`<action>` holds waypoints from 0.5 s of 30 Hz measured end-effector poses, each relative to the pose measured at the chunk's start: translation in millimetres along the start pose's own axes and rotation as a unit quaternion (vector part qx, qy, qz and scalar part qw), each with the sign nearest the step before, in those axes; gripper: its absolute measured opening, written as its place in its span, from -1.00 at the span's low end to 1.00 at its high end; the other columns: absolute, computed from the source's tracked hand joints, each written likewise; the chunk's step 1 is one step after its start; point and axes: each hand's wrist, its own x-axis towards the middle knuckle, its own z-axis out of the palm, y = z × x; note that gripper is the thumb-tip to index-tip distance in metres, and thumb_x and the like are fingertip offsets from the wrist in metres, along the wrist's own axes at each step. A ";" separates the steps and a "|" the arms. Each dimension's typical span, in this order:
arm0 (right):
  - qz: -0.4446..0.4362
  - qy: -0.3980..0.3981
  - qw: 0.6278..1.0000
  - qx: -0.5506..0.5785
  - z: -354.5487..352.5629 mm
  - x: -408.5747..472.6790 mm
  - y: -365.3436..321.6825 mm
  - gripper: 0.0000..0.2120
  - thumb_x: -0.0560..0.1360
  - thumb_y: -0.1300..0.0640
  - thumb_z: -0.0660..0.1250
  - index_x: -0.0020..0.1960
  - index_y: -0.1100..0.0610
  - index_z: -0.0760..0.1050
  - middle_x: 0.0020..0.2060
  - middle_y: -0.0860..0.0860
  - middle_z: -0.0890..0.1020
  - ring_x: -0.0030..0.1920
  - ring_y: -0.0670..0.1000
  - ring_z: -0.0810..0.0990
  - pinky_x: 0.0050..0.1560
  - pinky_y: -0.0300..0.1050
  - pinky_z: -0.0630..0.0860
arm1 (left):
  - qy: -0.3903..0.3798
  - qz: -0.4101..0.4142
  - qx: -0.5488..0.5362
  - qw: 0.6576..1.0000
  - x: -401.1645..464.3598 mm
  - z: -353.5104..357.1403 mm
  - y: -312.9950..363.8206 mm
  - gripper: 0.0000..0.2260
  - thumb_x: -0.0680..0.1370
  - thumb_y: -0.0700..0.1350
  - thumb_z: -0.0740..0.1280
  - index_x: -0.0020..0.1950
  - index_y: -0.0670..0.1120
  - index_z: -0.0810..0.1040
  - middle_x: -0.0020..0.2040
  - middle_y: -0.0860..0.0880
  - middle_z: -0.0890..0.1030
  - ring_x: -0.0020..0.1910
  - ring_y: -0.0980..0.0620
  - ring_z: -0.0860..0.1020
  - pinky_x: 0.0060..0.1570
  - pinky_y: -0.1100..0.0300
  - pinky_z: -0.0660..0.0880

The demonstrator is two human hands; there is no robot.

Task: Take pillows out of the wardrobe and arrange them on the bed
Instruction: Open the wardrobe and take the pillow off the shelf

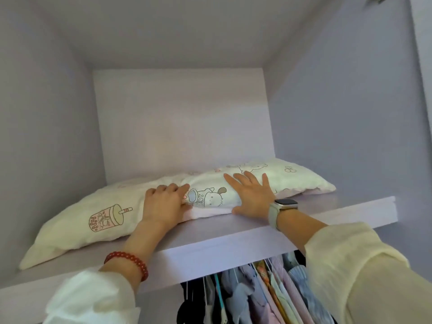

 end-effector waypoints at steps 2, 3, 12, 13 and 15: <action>0.014 0.033 0.999 -0.032 5.4 10.6 -3.8 -0.34 0.43 -0.01 0.30 0.42 -0.02 0.05 0.35 0.00 0.29 0.38 0.09 0.17 0.36 0.35 -0.05 | 0.044 0.001 0.003 0.999 2.4 0.6 3.6 -0.77 0.53 -0.03 0.19 0.17 0.03 0.47 0.10 -0.01 0.56 0.09 -0.09 0.48 -0.03 0.10 0.35; 0.014 0.052 0.997 -0.048 6.1 12.2 -5.7 -0.46 0.46 0.01 0.29 0.37 0.01 0.17 0.28 0.01 0.36 0.33 0.10 0.24 0.35 0.32 0.01 | 0.048 0.000 -0.002 0.999 2.1 -2.4 5.3 -0.83 0.52 -0.07 0.20 0.07 -0.01 0.51 0.04 -0.03 0.59 0.02 -0.10 0.51 -0.12 0.12 0.33; -0.088 0.249 0.962 -0.071 -34.7 -76.9 -7.7 -0.70 0.07 0.43 0.37 -0.24 0.20 0.47 -0.36 0.10 0.56 -0.30 0.14 0.53 -0.21 -0.02 0.38 | 0.249 0.013 -0.129 0.960 -79.8 -52.6 30.8 -0.90 0.23 -0.26 0.35 -0.29 -0.12 0.57 -0.42 -0.07 0.59 -0.42 -0.12 0.51 -0.31 0.07 0.39; -0.090 0.259 0.959 -0.077 -43.2 -94.3 -8.2 -0.68 0.05 0.43 0.38 -0.23 0.20 0.47 -0.36 0.09 0.56 -0.32 0.13 0.52 -0.20 -0.06 0.29 | 0.268 0.009 -0.133 0.954 -92.3 -58.6 35.7 -0.85 0.25 -0.25 0.31 -0.22 -0.13 0.58 -0.39 -0.07 0.60 -0.38 -0.12 0.51 -0.25 0.06 0.32; -0.081 0.271 0.955 -0.084 -61.2 -128.8 -10.7 -0.64 0.05 0.43 0.40 -0.21 0.20 0.46 -0.35 0.09 0.55 -0.33 0.12 0.52 -0.24 -0.07 0.17 | 0.308 0.003 -0.133 0.942 -118.7 -75.8 46.3 -0.78 0.30 -0.24 0.22 -0.13 -0.14 0.59 -0.36 -0.07 0.60 -0.36 -0.12 0.51 -0.23 0.09 0.22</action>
